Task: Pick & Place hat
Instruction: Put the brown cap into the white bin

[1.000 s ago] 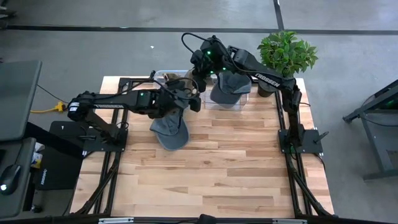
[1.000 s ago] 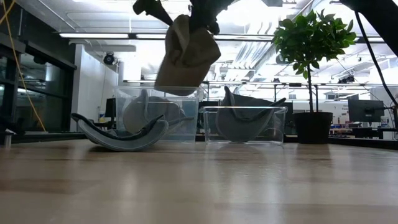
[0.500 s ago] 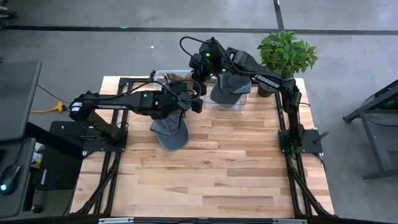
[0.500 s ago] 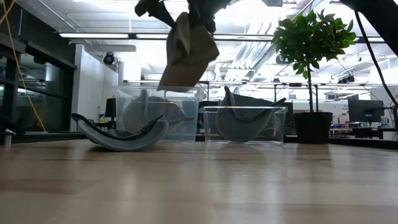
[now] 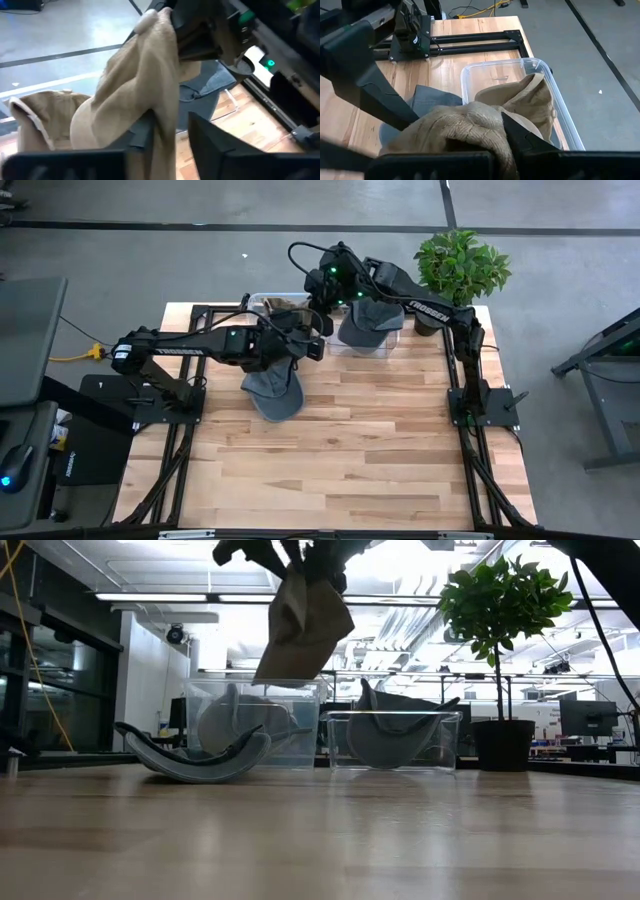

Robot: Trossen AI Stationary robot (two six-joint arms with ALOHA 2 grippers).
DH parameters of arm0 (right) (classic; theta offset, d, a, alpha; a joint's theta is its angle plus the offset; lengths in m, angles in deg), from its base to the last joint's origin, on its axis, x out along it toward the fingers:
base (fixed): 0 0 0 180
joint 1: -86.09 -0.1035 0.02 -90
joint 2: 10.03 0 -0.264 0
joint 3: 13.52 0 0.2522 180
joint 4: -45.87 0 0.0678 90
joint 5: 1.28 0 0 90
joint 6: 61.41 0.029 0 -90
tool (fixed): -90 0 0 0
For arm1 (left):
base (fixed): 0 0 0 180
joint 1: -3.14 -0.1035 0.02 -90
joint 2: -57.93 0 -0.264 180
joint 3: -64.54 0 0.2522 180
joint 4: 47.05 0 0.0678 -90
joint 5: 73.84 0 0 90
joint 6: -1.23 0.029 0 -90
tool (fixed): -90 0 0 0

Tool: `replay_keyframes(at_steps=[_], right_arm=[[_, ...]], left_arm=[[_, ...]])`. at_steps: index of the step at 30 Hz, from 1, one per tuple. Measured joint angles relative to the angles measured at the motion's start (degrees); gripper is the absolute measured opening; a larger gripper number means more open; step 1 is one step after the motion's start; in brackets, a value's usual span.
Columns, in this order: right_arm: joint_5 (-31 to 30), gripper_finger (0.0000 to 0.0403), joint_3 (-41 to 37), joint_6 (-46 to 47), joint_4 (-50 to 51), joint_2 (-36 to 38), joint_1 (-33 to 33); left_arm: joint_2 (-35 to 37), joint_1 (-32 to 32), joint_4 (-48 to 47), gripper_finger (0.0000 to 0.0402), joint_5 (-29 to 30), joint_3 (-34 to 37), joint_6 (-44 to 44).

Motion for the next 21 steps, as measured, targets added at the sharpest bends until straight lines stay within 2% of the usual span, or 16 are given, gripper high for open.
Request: replay_keyframes(at_steps=[3, 5, 21], right_arm=[[0.0, 0.0, 0.0, 0.0, 0.2, 0.0, 0.0], [0.0, 0.0, 0.0, 0.0, 0.3, 0.0, 0.0], [1.7, 0.0, 0.0, 0.2, 0.2, 0.0, 0.0]], left_arm=[[0.0, 0.0, -0.9, 0.0035, 0.1, 0.0, 0.0], [0.0, 0.0, -1.4, 0.001, 0.1, 0.0, 0.0], [0.0, 0.0, -2.4, 0.0, 2.0, 0.0, 0.0]])
